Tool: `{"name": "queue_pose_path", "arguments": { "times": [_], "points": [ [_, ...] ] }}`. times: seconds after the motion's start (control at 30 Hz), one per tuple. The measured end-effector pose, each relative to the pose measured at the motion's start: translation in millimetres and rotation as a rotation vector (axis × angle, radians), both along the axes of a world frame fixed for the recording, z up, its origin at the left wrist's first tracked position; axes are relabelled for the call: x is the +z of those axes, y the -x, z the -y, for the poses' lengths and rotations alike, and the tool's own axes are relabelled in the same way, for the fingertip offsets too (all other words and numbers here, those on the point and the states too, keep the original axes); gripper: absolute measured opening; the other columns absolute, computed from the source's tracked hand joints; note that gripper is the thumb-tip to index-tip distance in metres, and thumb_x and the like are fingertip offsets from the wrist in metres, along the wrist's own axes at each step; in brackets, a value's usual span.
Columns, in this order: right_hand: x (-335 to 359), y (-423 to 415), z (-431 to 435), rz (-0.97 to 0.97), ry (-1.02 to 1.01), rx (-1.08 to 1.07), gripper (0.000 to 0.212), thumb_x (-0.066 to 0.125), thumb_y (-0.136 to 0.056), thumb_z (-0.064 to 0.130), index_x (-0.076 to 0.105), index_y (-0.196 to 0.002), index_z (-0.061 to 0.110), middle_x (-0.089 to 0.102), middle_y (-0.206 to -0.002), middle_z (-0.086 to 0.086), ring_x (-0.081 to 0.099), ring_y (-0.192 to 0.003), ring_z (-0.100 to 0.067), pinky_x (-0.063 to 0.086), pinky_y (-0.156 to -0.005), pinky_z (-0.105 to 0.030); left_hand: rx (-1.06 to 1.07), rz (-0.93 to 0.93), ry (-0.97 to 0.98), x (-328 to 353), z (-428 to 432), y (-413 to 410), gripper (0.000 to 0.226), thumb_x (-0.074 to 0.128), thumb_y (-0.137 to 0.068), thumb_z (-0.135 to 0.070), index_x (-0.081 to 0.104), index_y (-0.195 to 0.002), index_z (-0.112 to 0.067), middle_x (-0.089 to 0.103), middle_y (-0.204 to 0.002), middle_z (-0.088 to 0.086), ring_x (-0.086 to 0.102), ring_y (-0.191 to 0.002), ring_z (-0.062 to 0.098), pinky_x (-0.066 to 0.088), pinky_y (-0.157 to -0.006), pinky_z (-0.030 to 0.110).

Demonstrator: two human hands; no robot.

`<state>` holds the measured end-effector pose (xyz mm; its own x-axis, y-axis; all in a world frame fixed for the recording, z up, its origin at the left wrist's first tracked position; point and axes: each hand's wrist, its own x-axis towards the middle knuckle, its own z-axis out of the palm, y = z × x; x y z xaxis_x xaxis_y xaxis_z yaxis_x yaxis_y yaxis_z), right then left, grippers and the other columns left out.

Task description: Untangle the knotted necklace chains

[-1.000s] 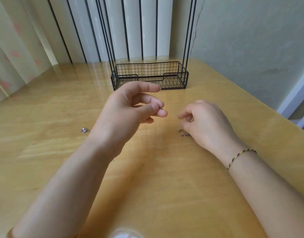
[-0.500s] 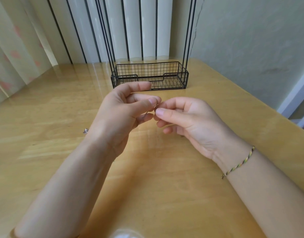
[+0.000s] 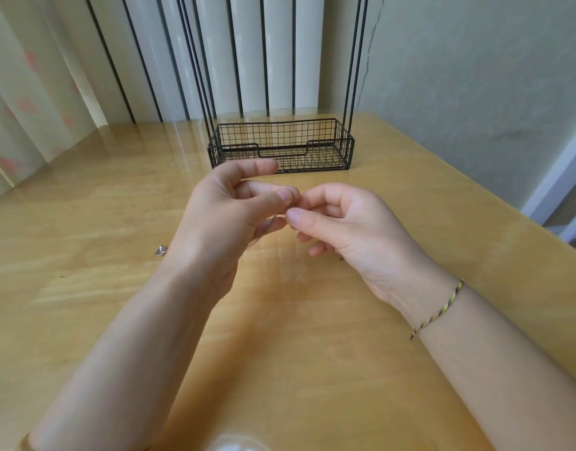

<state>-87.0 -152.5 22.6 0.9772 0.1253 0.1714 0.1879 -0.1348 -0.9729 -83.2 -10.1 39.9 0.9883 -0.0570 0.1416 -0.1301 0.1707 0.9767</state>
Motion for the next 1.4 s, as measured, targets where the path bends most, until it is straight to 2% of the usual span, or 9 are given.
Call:
{"name": "queue_pose_path", "arguments": {
  "times": [0.2, 0.37, 0.53, 0.7, 0.87, 1.13, 1.2, 1.33, 1.4],
  "points": [
    [2, -3, 5, 0.041, 0.258, -0.07, 0.014, 0.063, -0.085, 0.008, 0.062, -0.075, 0.018, 0.062, -0.072, 0.0, 0.057, -0.062, -0.009, 0.048, -0.058, -0.025, 0.078, 0.038, -0.128, -7, 0, -4, 0.03, 0.067, -0.082, 0.001, 0.061, -0.106, -0.016, 0.068, -0.073, 0.0, 0.063, -0.067, 0.007, 0.057, -0.068, 0.024],
    [14, -17, 53, 0.095, 0.48, -0.398, 0.024, 0.063, -0.084, 0.008, 0.06, -0.067, 0.024, 0.059, -0.068, 0.006, 0.059, -0.07, -0.016, 0.049, -0.068, -0.031, 0.04, 0.108, -0.573, -24, 7, -8, 0.024, 0.066, -0.084, -0.001, 0.064, -0.103, -0.015, 0.069, -0.077, -0.001, 0.062, -0.063, 0.01, 0.05, -0.057, 0.02],
    [6, -28, 73, -0.097, 0.789, -0.279, 0.029, 0.059, -0.086, 0.004, 0.061, -0.066, 0.026, 0.061, -0.069, 0.003, 0.055, -0.061, -0.015, 0.045, -0.058, -0.024, 0.047, 0.204, -1.018, -31, 15, -11, 0.027, 0.062, -0.084, -0.01, 0.065, -0.104, -0.027, 0.065, -0.096, -0.015, 0.058, -0.089, 0.01, 0.044, -0.076, 0.024],
    [-8, -32, 70, 0.012, 0.776, -0.243, 0.023, 0.062, -0.086, 0.007, 0.069, -0.09, 0.028, 0.064, -0.091, 0.003, 0.062, -0.087, -0.02, 0.05, -0.083, -0.032, 0.009, 0.236, -1.185, -30, 33, -25, 0.015, 0.062, -0.088, -0.019, 0.07, -0.1, -0.023, 0.065, -0.099, -0.007, 0.059, -0.093, 0.013, 0.048, -0.08, 0.025],
    [-9, -36, 64, 0.09, 0.9, -0.046, 0.017, 0.064, -0.087, 0.013, 0.072, -0.096, 0.025, 0.05, -0.08, 0.013, 0.055, -0.085, -0.013, 0.046, -0.081, -0.026, -0.068, 0.197, -1.194, -33, 54, -35, 0.009, 0.072, -0.08, -0.03, 0.064, -0.081, -0.027, 0.064, -0.093, -0.001, 0.06, -0.088, 0.02, 0.052, -0.078, 0.036],
    [-14, -42, 80, 0.042, 0.869, -0.239, 0.007, 0.064, -0.087, 0.013, 0.067, -0.081, 0.016, 0.052, -0.07, 0.011, 0.055, -0.078, -0.017, 0.044, -0.069, -0.026, -0.036, 0.276, -1.273, -36, 54, -44, 0.008, 0.055, -0.092, -0.017, 0.054, -0.085, -0.02, 0.057, -0.097, 0.002, 0.053, -0.087, 0.019, 0.044, -0.074, 0.026],
    [-14, -43, 84, 0.018, 0.79, -0.279, 0.006, 0.063, -0.088, 0.012, 0.066, -0.083, 0.015, 0.051, -0.069, 0.009, 0.053, -0.074, -0.016, 0.042, -0.065, -0.026, 0.038, 0.241, -1.13, -31, 50, -45, 0.011, 0.051, -0.094, -0.014, 0.053, -0.083, -0.017, 0.06, -0.083, -0.002, 0.055, -0.073, 0.014, 0.041, -0.059, 0.017],
    [-15, -42, 90, -0.055, 0.601, -0.32, 0.012, 0.06, -0.089, 0.009, 0.062, -0.08, 0.016, 0.053, -0.069, 0.003, 0.057, -0.071, -0.02, 0.049, -0.069, -0.033, 0.185, 0.127, -0.658, -22, 36, -46, 0.019, 0.048, -0.095, -0.009, 0.051, -0.077, -0.015, 0.068, -0.084, 0.003, 0.063, -0.078, 0.017, 0.051, -0.067, 0.03],
    [-15, -40, 92, -0.092, 0.546, -0.331, 0.014, 0.057, -0.091, 0.007, 0.061, -0.08, 0.015, 0.054, -0.067, 0.002, 0.056, -0.06, -0.016, 0.047, -0.061, -0.03, 0.232, 0.078, -0.511, -21, 28, -46, 0.021, 0.045, -0.097, -0.01, 0.05, -0.077, -0.015, 0.066, -0.084, 0.001, 0.063, -0.077, 0.011, 0.049, -0.062, 0.025]
  ]
}}
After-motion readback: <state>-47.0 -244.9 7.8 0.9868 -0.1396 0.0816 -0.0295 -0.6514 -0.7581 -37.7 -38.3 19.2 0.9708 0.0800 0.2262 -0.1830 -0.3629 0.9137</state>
